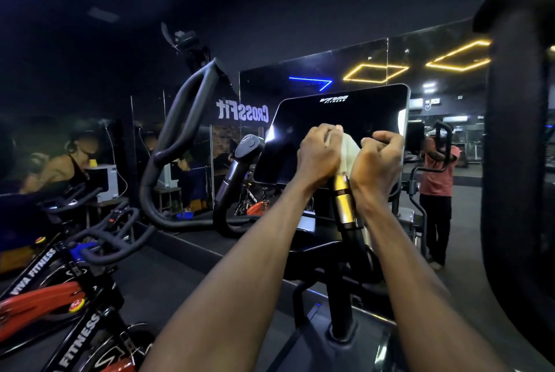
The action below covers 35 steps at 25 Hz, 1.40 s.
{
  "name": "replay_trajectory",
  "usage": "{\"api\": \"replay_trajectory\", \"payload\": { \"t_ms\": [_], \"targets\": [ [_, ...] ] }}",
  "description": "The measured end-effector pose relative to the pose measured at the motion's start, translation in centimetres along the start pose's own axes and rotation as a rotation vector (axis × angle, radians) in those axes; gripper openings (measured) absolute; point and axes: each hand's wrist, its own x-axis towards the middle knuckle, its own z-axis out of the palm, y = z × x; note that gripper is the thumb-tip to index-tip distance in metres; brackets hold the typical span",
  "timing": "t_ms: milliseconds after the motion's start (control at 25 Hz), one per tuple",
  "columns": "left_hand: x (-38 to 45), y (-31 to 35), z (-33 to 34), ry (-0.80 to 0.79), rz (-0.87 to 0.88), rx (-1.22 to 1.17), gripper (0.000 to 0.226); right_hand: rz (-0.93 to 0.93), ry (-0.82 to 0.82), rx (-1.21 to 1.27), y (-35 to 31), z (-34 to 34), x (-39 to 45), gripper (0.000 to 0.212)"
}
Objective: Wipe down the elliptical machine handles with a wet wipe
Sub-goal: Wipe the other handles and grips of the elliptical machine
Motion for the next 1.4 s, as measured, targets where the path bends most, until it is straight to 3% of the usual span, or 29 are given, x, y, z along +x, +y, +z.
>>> {"api": "replay_trajectory", "payload": {
  "t_ms": [120,240,360,520,680,800,880,1000,1160,1400],
  "targets": [
    [-0.1,-0.1,0.8,0.111,-0.258,-0.359,0.038,0.14,-0.063,-0.015,1.1,0.0,0.1,0.017],
    [-1.4,0.0,1.7,0.109,-0.37,-0.579,0.042,0.228,-0.084,0.118,2.8,-0.1,0.1,0.02],
    [-2.7,-0.1,2.5,0.128,-0.411,-0.581,0.058,0.204,-0.096,0.093,3.0,0.3,0.2,0.021],
    [-2.5,-1.5,1.3,0.108,-0.466,-0.481,0.063,0.167,-0.101,0.038,2.6,0.6,0.0,0.033],
    [-1.3,-3.3,0.0,0.134,-0.502,-0.302,0.045,0.219,-0.125,0.038,3.2,0.5,0.2,0.034],
    [0.1,-2.8,-0.3,0.159,-0.484,-0.451,0.024,0.202,-0.136,0.008,3.2,0.4,0.3,0.035],
    [0.6,-0.9,-0.6,0.089,-0.442,-0.662,0.037,0.181,-0.133,-0.017,3.3,0.3,0.4,0.033],
    [-0.6,1.0,0.7,0.09,-0.383,-0.687,0.039,0.181,-0.082,-0.008,3.2,0.4,0.3,0.03],
    [-3.2,1.4,1.6,0.041,-0.528,-0.783,0.065,0.253,-0.005,0.06,3.3,0.2,0.2,0.035],
    [-5.5,0.7,2.0,-0.022,-0.597,-0.798,0.078,0.356,0.022,0.127,3.6,0.2,0.3,0.04]
  ]
}}
